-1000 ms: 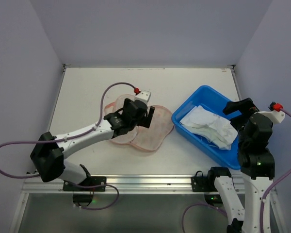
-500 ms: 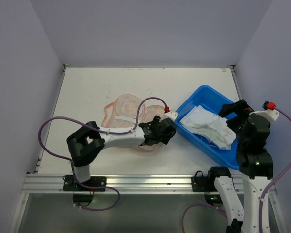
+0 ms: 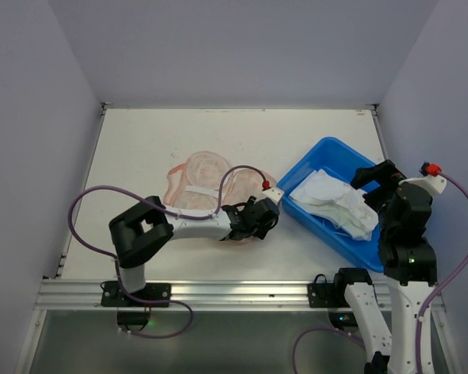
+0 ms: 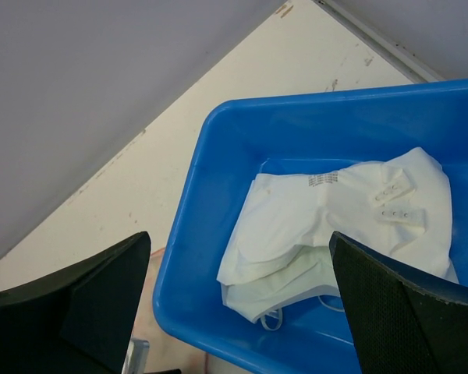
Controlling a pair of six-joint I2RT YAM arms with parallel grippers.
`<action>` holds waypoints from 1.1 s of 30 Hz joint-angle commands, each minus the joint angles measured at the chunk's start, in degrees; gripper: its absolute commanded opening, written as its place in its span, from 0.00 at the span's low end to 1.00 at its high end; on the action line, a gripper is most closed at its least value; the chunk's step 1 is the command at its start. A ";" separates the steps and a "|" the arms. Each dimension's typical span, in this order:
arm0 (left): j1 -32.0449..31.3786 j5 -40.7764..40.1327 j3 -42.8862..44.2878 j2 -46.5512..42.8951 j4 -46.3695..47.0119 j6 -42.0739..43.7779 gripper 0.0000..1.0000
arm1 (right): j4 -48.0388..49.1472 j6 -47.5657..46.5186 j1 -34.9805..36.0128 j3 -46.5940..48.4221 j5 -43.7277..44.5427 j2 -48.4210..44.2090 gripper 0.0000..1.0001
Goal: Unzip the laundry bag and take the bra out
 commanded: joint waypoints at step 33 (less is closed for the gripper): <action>1.00 -5.33 -1.37 -10.64 -3.56 -2.79 0.00 | 3.24 -1.31 0.09 -0.79 -1.17 0.29 0.99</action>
